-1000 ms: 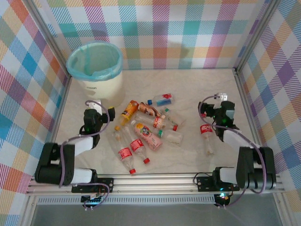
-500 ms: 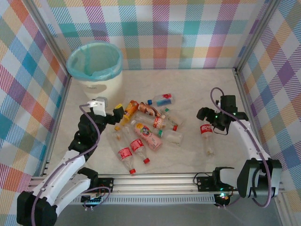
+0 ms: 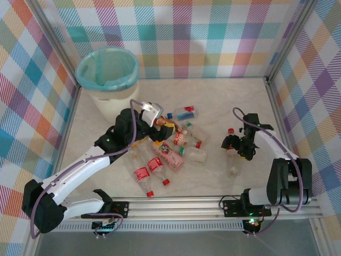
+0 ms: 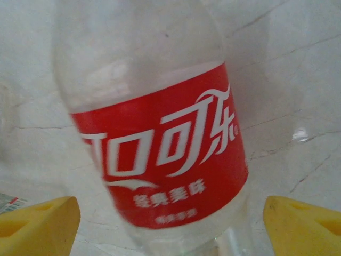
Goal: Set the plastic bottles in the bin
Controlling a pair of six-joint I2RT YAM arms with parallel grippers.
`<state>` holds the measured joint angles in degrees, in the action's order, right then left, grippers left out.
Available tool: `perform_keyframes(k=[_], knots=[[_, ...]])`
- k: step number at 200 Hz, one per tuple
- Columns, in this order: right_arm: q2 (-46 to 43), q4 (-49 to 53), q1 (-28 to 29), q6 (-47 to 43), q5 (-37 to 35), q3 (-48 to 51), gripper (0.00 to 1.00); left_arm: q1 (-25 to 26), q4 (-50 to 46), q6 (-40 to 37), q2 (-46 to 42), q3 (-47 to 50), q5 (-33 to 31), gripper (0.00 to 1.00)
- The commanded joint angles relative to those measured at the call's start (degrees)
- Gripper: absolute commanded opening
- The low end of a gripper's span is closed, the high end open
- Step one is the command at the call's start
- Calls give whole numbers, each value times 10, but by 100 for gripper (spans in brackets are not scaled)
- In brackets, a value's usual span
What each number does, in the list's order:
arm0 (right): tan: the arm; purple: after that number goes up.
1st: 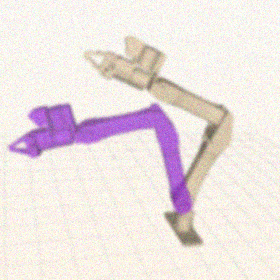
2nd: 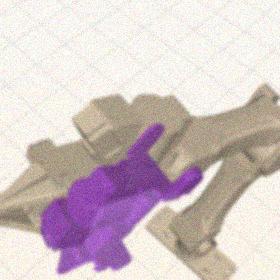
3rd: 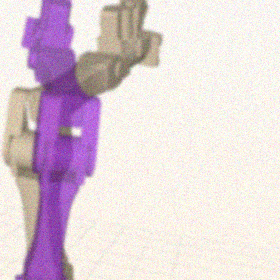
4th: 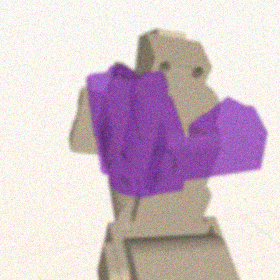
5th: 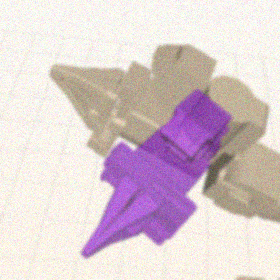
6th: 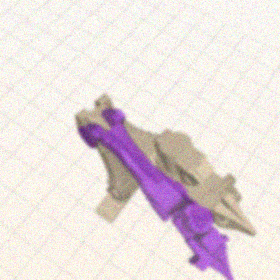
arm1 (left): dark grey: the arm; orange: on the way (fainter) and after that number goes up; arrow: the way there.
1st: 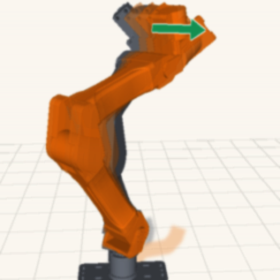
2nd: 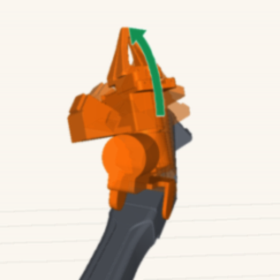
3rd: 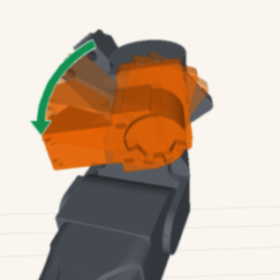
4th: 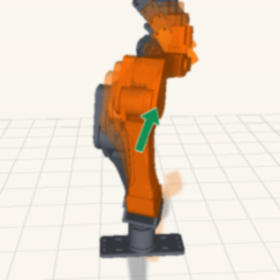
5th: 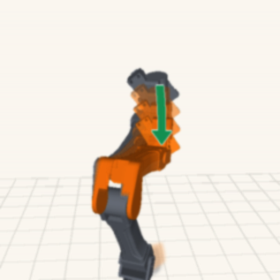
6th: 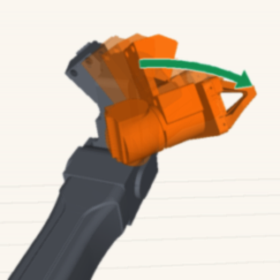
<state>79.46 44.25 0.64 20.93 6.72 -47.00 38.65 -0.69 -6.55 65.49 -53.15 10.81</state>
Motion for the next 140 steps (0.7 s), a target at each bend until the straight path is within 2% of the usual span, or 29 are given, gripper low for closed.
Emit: perform_keyframes(k=[1, 36, 102, 126, 140], knots=[[14, -12, 4, -11, 21, 10, 88, 13, -27, -22, 14, -34, 19, 85], [49, -25, 4, -25, 33, 8, 84, 14, -61, -34, 30, -66, 3, 84], [72, -39, 5, -42, 50, 3, 61, 14, -84, 2, 64, -109, -40, 84], [54, -47, 7, -44, 77, 1, 54, 14, -130, 9, 92, -156, -54, 84], [39, -48, 13, -42, 93, 0, 53, 14, -174, 25, 111, -193, -66, 84]])
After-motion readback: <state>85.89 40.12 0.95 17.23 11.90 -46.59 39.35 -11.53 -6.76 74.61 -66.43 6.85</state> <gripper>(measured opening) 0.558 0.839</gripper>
